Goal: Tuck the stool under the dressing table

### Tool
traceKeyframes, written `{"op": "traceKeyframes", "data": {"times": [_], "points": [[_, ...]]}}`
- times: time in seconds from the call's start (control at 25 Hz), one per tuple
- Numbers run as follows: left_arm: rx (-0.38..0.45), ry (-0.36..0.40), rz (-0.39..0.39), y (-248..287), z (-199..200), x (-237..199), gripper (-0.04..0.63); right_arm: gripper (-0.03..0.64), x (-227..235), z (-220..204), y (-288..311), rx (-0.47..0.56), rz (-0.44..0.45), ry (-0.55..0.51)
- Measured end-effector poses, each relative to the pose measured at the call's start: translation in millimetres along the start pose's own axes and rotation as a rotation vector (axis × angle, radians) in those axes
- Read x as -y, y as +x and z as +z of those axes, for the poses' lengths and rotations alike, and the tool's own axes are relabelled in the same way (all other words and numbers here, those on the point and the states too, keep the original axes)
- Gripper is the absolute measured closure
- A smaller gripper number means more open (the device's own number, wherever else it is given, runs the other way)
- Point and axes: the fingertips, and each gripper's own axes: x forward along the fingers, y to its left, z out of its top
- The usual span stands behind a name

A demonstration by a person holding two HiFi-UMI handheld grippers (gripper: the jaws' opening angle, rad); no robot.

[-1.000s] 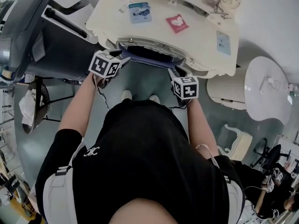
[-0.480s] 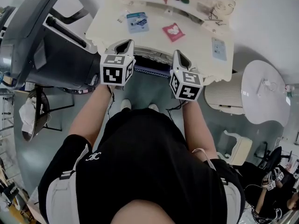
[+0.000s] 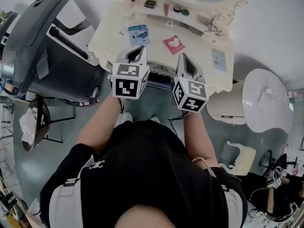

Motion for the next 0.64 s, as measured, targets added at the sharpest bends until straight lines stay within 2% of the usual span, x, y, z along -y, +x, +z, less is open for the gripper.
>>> {"op": "traceKeyframes", "data": {"times": [0.28, 0.64], "points": [[-0.018, -0.002, -0.005, 7.2, -8.9, 4.2, 0.591, 0.609, 1.8, -1.8, 2.7, 0.000, -0.009, 0.004], [-0.050, -0.040, -0.015, 12.2, -15.2, -1.3, 0.591, 0.609, -0.3, -3.8, 7.6, -0.024, -0.021, -0.006]]}}
